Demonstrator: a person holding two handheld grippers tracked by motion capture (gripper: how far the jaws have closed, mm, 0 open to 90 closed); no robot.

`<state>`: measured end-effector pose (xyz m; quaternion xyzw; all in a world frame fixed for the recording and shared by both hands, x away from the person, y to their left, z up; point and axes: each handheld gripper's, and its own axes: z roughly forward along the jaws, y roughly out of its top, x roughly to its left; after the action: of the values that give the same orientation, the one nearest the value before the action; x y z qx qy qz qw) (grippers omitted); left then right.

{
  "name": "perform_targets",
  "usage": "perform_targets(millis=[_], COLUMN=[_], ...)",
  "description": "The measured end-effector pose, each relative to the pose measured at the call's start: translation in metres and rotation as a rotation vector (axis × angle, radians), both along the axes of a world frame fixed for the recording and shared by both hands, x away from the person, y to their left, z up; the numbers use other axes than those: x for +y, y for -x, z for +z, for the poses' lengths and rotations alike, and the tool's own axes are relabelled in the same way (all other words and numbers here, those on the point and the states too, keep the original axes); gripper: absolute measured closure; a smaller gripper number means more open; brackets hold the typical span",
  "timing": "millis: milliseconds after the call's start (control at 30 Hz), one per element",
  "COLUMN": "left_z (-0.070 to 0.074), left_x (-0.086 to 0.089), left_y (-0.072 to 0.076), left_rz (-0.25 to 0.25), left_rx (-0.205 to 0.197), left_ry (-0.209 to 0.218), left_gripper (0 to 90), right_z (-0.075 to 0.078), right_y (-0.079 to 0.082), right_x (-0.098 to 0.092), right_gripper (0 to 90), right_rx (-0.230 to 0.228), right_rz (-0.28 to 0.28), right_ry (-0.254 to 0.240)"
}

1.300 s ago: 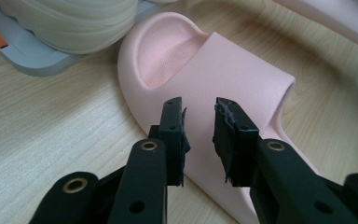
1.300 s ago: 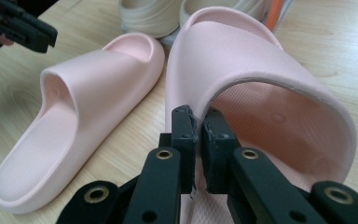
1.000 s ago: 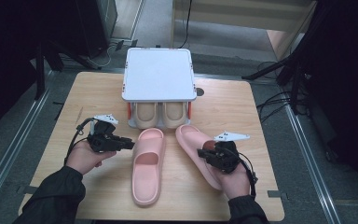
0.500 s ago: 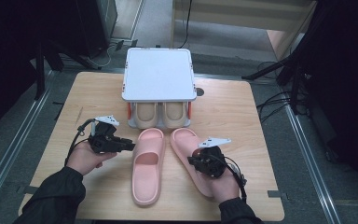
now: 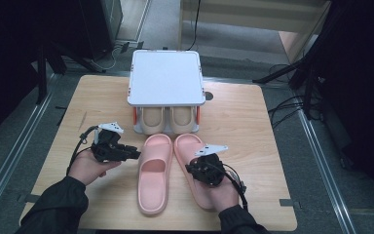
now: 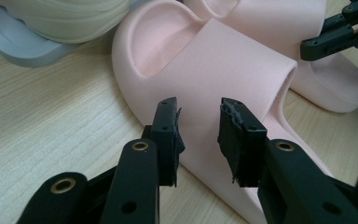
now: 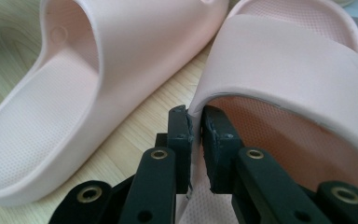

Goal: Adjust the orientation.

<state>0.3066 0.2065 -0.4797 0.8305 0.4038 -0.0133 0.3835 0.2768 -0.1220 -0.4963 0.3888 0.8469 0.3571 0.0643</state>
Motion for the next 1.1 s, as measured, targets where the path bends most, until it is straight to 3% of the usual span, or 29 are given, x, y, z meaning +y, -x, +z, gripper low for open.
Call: perform_targets(millis=[400, 533, 767, 900, 1100], left_z=[-0.003, -0.003, -0.003, -0.003, -0.003], left_x=[0.003, 0.006, 0.006, 0.007, 0.006], left_y=[0.01, 0.01, 0.008, 0.008, 0.005], left_rz=[0.002, 0.016, 0.016, 0.019, 0.017], left_rx=[0.002, 0.001, -0.004, -0.004, -0.002], left_ry=[-0.003, 0.001, 0.002, 0.007, 0.006], left_gripper=[62.5, 60.5, 60.0, 60.2, 60.4], right_z=[-0.002, 0.004, 0.017, 0.025, 0.028], right_y=[-0.004, -0.003, 0.003, 0.006, -0.001], right_x=[0.014, 0.009, -0.006, -0.018, -0.037], right_gripper=[78.4, 71.1, 69.9, 77.8, 85.5], right_rx=[0.005, 0.002, 0.007, -0.023, -0.024], right_rz=[0.039, 0.038, 0.037, 0.027, -0.016], right_ry=[-0.037, -0.094, -0.144, -0.165, -0.164])
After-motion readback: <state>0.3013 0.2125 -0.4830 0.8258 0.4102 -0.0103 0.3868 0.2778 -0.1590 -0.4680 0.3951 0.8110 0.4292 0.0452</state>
